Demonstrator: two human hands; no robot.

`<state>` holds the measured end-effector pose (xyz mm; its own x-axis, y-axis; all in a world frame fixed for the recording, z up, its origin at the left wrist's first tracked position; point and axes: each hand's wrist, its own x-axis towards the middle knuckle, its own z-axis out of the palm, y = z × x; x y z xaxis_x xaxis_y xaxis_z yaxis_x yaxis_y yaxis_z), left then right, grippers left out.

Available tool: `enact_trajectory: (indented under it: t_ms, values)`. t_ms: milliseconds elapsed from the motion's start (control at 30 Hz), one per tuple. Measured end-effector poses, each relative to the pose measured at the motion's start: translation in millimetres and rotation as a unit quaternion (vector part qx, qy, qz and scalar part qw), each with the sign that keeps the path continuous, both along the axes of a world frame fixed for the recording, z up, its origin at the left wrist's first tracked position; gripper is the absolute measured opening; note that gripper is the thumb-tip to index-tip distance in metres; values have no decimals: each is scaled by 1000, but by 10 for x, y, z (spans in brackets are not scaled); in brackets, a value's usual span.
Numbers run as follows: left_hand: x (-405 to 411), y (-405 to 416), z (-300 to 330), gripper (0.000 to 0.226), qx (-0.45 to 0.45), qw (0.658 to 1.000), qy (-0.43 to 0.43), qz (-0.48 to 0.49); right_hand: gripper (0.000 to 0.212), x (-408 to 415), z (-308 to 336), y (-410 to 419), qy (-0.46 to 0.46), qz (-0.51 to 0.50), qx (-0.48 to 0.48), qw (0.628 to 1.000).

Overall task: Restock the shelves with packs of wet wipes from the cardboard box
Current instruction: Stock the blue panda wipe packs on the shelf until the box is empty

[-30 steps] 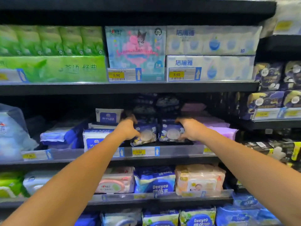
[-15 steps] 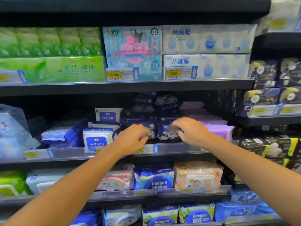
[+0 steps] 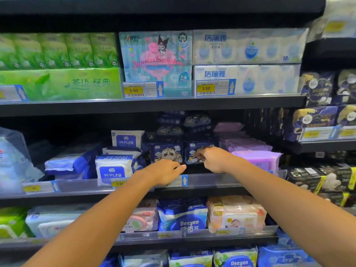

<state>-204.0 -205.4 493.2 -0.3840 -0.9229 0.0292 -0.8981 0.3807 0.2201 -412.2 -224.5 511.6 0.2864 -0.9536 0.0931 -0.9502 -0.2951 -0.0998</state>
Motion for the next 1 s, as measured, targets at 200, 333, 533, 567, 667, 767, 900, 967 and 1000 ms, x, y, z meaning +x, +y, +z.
enact_trajectory:
  t_ms: [200, 333, 533, 567, 667, 767, 900, 967, 1000]
  values:
    - [6, -115, -16, 73, 14, 999, 1, 48, 59, 30, -74, -46, 2, -13, 32, 999]
    - [-3, -282, 32, 89, 99, 990, -37, 95, 35, 60, -53, -39, -30, -41, 30, 998]
    - [19, -481, -33, 75, 76, 993, -20, 92, 45, 106, -69, -116, -53, -74, 21, 996]
    - [22, -482, -41, 75, 75, 993, -17, 91, 47, 117, -69, -115, -53, -72, 22, 996]
    - [74, -451, -50, 78, 62, 994, -3, 90, 54, 109, -56, -44, -52, -60, 33, 996]
    - [186, -338, -32, 71, 22, 997, 32, 73, 51, 40, -42, 45, -70, -32, 41, 996]
    - [247, 16, 9, 52, -19, 999, 26, 7, 52, -36, -26, 347, -110, 8, 3, 994]
    - [288, 240, 26, 51, -56, 998, 37, -8, 52, -57, -49, 557, -120, 31, -34, 992]
    - [310, 357, 34, 52, -75, 996, 45, -11, 54, -68, -70, 659, -117, 47, -50, 991]
